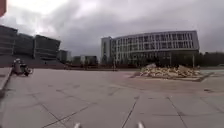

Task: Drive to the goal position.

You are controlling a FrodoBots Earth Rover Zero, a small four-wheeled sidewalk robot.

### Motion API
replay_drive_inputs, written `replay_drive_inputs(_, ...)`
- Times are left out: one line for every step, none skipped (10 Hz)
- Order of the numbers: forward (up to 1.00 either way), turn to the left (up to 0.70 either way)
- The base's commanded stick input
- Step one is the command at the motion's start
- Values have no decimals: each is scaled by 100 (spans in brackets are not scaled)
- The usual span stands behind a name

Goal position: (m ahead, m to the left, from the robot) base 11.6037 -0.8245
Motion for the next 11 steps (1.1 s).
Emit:
replay_drive_inputs(45, 0)
replay_drive_inputs(45, 0)
replay_drive_inputs(45, 0)
replay_drive_inputs(45, 0)
replay_drive_inputs(45, 0)
replay_drive_inputs(45, 0)
replay_drive_inputs(45, 0)
replay_drive_inputs(45, 0)
replay_drive_inputs(45, 0)
replay_drive_inputs(45, 0)
replay_drive_inputs(45, 0)
